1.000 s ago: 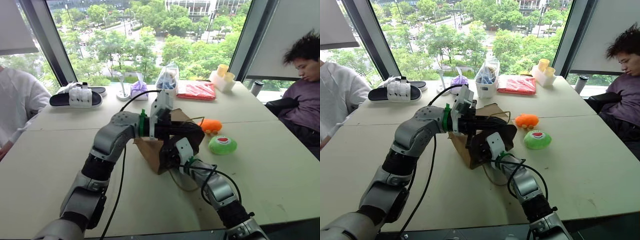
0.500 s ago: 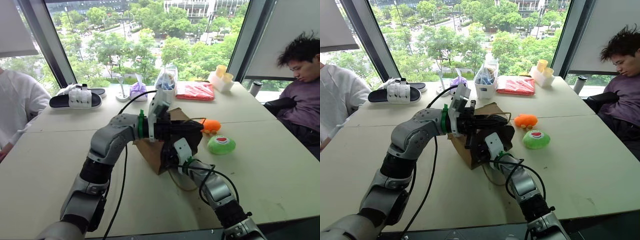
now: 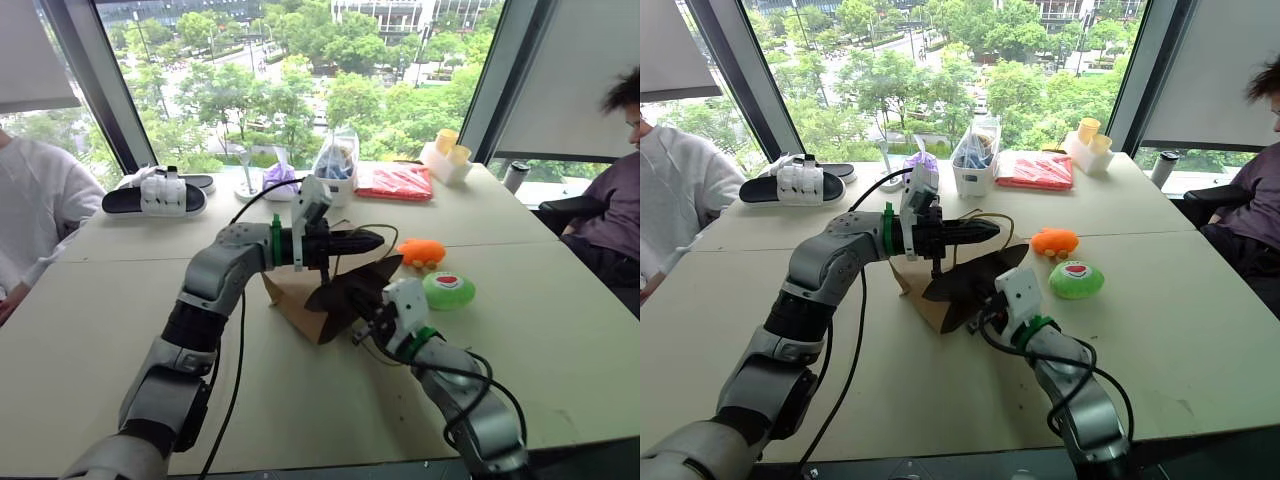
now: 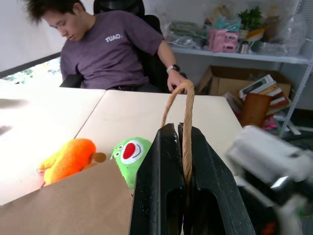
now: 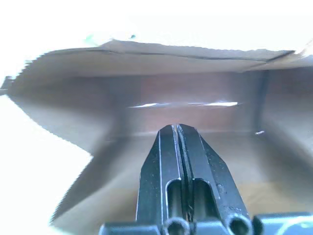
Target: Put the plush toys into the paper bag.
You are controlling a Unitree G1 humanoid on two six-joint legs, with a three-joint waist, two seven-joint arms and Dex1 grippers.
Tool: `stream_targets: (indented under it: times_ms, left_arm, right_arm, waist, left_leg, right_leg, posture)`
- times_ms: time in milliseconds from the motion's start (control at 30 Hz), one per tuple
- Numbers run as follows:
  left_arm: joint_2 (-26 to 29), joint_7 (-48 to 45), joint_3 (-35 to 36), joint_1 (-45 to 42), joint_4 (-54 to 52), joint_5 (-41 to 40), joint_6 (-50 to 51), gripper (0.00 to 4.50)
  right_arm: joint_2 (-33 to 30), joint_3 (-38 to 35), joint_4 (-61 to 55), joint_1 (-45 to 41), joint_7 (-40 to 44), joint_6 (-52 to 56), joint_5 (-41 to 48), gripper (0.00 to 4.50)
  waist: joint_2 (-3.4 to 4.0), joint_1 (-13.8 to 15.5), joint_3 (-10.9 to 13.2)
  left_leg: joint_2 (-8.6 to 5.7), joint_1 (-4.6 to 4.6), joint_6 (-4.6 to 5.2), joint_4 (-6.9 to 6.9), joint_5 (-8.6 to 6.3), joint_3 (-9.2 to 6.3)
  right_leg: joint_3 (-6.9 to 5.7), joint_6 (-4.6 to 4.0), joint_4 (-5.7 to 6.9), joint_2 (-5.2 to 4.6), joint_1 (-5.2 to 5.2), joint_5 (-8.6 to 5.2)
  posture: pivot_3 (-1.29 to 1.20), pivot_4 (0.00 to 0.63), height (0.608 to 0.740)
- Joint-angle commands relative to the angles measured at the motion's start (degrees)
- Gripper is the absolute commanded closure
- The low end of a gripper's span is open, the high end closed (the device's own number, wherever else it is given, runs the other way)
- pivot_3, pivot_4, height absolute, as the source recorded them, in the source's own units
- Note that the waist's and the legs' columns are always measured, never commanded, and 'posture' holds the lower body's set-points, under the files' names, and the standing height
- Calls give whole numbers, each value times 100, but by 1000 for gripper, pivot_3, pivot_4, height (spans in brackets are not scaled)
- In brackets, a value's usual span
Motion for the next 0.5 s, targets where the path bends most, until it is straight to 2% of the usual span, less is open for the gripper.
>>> stream_targets:
  times_ms: [33,133,233,300,367,467,500]
  left_arm:
    - [-20,-40,65,-172,64,53,-170,4456]
    - [-29,-97,24,-175,139,131,-243,4500]
    - [-37,-134,7,-152,175,180,-291,4500]
    - [-54,-142,5,-136,182,205,-314,4500]
    - [-137,-42,89,-147,69,99,-201,4500]
    - [-171,71,146,-109,-191,-12,-16,4500]
    - [-169,119,154,-63,-250,-15,22,4500]
  right_arm:
    - [12,-778,-1135,75,-183,591,983,4500]
    - [110,-1868,-1335,-112,-661,873,1864,3606]
    - [91,-2620,-1086,-323,-1112,882,2161,2123]
    - [19,-2833,-900,-358,-1294,851,2103,1096]
    - [-191,-2776,-291,-421,-1682,828,1393,119]
    - [-475,-2523,851,-858,-2378,876,426,11]
    - [-590,-2356,1151,-1001,-2310,871,286,11]
  waist:
    - [-4,-6,2]
    - [-5,7,3]
    - [-5,9,3]
    - [-5,8,3]
    - [-5,5,3]
    - [-4,-9,4]
    - [-4,-9,4]
  left_leg:
    - [0,0,2,1,-1,1]
    - [2,1,2,5,-1,1]
    - [5,3,4,4,-2,2]
    - [5,3,7,1,-4,3]
    - [5,3,7,-2,-4,4]
    - [3,1,10,1,-5,16]
    - [1,1,10,1,-5,18]
  right_leg:
    - [0,0,-1,0,1,0]
    - [2,-1,0,1,4,0]
    - [1,-2,0,1,7,1]
    - [1,-2,0,2,4,0]
    - [2,-2,0,2,1,0]
    - [4,-2,-1,0,0,0]
    - [7,-2,0,-1,-3,0]
  posture:
    - [0,150,740]
    - [0,150,740]
    - [0,150,740]
    - [0,150,740]
    - [0,150,740]
    - [0,150,740]
    - [0,150,740]
